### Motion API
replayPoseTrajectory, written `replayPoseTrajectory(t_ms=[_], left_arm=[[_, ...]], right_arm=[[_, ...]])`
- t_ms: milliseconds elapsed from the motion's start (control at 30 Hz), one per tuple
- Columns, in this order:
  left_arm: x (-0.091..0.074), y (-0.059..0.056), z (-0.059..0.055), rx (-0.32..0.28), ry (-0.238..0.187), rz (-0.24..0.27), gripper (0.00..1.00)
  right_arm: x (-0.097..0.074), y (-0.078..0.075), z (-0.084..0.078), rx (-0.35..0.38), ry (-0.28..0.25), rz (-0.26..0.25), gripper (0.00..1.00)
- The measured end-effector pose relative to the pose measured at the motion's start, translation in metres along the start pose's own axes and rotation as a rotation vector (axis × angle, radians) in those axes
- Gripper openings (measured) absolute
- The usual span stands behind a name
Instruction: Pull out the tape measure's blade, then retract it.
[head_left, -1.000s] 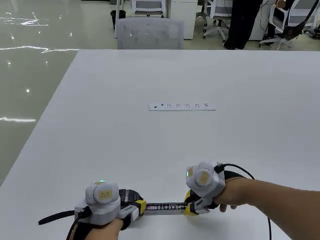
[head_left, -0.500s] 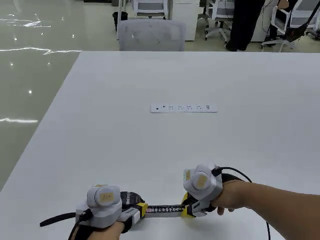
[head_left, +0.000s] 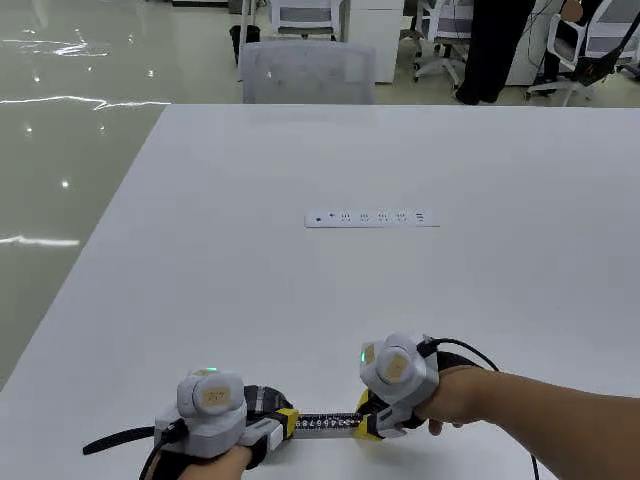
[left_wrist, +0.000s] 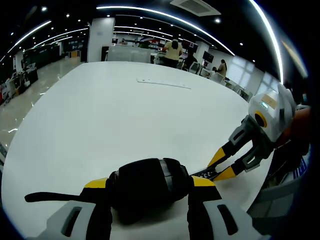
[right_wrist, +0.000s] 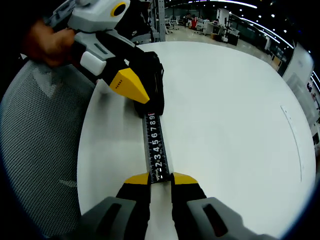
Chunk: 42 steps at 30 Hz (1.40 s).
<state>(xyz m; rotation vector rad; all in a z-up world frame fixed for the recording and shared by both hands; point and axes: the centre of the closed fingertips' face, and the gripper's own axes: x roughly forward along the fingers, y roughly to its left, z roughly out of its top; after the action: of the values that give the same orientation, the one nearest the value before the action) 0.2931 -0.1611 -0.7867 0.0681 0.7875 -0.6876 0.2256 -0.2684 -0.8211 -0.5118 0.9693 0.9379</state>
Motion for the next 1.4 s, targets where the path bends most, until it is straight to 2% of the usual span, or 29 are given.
replayPoseTrajectory(t_ms=[500, 600, 933, 1400], left_arm=[[-0.001, 0.0, 0.0, -0.003, -0.003, 0.001, 0.57], [-0.001, 0.0, 0.0, -0.005, -0.004, 0.001, 0.57], [-0.001, 0.0, -0.001, -0.007, -0.002, -0.001, 0.57], [-0.001, -0.001, -0.002, -0.005, -0.002, 0.001, 0.57]], right_arm=[[0.007, 0.002, 0.01, 0.016, -0.021, 0.001, 0.14], [0.008, 0.001, 0.014, 0.042, -0.038, -0.001, 0.14], [0.017, 0.005, 0.028, 0.013, -0.053, 0.008, 0.14], [0.022, 0.005, 0.035, 0.031, -0.072, 0.008, 0.14]])
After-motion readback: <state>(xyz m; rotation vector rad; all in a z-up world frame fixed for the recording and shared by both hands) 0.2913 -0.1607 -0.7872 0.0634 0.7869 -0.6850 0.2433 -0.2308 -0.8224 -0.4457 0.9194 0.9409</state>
